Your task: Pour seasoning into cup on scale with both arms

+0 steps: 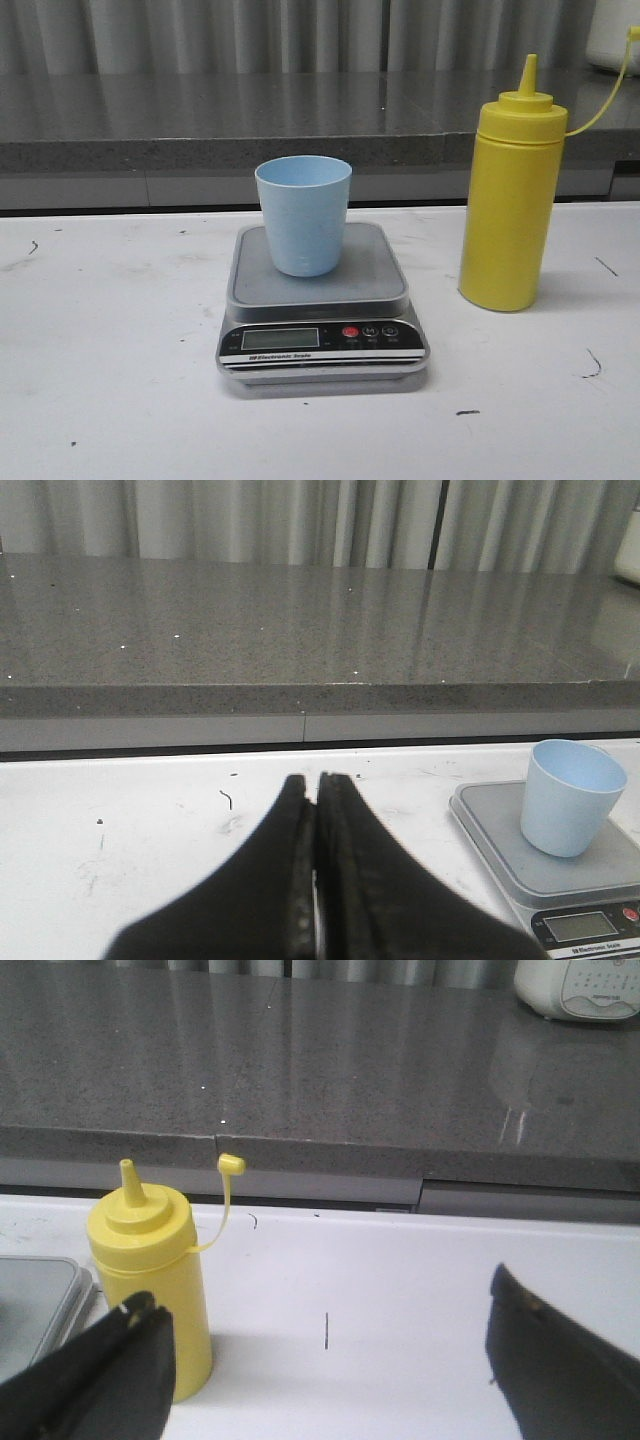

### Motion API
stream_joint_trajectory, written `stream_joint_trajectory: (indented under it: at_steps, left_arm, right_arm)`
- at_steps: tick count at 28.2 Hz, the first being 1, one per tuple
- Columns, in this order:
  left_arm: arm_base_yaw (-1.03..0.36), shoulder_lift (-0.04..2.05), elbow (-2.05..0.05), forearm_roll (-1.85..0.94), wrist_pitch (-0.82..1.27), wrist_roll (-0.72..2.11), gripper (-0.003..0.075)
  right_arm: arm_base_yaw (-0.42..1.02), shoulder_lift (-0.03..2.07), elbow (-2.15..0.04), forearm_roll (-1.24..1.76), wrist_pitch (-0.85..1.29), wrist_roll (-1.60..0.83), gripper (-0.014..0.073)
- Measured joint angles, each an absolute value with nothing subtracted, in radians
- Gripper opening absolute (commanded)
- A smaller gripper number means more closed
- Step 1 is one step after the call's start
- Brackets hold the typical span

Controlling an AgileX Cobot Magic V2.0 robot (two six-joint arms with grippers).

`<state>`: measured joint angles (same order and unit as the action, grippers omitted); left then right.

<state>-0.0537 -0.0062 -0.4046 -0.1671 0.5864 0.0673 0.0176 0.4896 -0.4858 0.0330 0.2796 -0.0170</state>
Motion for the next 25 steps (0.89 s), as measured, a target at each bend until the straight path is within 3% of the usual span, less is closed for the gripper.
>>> stream_joint_trajectory:
  at_steps: [16,25]
  left_arm:
    - [-0.054,-0.006,-0.405,-0.167,0.586,0.067,-0.0020]
    - [-0.054,-0.006,-0.405,-0.167,0.586,0.067,-0.0020]
  right_arm:
    - [0.018,0.509,-0.486,0.033,0.208,-0.017,0.0647]
    - [0.018,0.771,-0.486,0.033,0.012,-0.017,0.0647]
